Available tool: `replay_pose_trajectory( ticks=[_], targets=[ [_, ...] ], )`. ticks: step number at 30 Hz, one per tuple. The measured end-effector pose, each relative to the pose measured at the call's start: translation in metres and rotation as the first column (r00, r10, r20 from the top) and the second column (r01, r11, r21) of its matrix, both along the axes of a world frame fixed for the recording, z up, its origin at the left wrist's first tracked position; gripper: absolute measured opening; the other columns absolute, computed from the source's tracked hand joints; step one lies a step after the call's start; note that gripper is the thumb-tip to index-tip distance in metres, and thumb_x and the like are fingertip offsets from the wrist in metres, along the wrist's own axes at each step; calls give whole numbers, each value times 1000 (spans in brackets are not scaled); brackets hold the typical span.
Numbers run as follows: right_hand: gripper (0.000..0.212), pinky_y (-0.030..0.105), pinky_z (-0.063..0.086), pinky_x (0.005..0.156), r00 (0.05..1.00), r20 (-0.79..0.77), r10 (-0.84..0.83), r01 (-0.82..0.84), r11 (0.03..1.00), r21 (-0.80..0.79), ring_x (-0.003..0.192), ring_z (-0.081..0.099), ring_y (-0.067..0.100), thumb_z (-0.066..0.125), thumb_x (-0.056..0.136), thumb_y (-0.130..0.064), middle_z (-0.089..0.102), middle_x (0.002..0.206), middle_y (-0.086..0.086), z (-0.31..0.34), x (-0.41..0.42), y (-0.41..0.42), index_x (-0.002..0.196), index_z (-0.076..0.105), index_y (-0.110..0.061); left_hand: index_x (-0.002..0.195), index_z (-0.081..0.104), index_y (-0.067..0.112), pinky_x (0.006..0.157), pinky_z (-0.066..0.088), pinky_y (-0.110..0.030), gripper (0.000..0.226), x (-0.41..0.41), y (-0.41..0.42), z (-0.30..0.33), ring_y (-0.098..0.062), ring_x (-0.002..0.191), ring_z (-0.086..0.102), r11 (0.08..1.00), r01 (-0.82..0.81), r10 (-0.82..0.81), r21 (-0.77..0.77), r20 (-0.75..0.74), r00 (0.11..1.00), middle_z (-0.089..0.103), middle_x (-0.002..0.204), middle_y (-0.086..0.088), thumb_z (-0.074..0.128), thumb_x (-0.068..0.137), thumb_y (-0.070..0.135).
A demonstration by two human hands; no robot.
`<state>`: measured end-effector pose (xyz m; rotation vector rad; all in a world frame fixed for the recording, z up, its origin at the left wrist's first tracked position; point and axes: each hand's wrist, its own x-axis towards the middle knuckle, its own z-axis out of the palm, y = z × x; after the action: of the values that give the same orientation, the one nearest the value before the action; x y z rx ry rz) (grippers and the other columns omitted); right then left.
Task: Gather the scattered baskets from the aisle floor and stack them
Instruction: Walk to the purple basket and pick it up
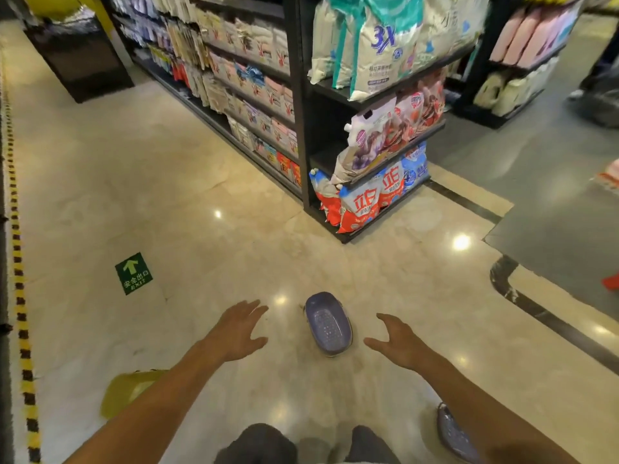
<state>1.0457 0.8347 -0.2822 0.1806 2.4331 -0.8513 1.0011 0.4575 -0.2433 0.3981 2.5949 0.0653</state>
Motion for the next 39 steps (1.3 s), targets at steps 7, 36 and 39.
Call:
replay_pose_trajectory(
  ticks=[7, 36, 39],
  targets=[
    [87, 36, 25, 121, 956, 57, -287, 285, 958, 45, 152, 25, 24, 62, 93, -58, 23, 167, 3, -27, -50, -11, 160, 23, -18, 163, 11, 27, 127, 9, -35, 80, -160, 8, -45, -23, 158, 5, 961, 278, -277, -7, 60, 959, 3, 171, 0, 49, 100, 58],
    [110, 36, 35, 117, 332, 510, -794, 919, 394, 15, 149, 31, 22, 81, 83, -41, 25, 165, 4, -391, -145, -127, 162, 8, -21, 159, 25, 25, 113, 25, -21, 91, -457, 109, -405, -17, 147, 31, 782, 614, -580, 106, 485, 655, 28, 162, 9, 79, 86, 35],
    [123, 36, 38, 113, 276, 511, -814, 943, 331, 17, 148, 33, 24, 87, 76, -39, 25, 165, 5, -482, -147, -150, 162, 0, -24, 159, 25, 22, 111, 27, -21, 96, -468, 105, -503, -20, 146, 34, 790, 596, -577, 144, 501, 645, 30, 161, 8, 83, 83, 28]
  ],
)
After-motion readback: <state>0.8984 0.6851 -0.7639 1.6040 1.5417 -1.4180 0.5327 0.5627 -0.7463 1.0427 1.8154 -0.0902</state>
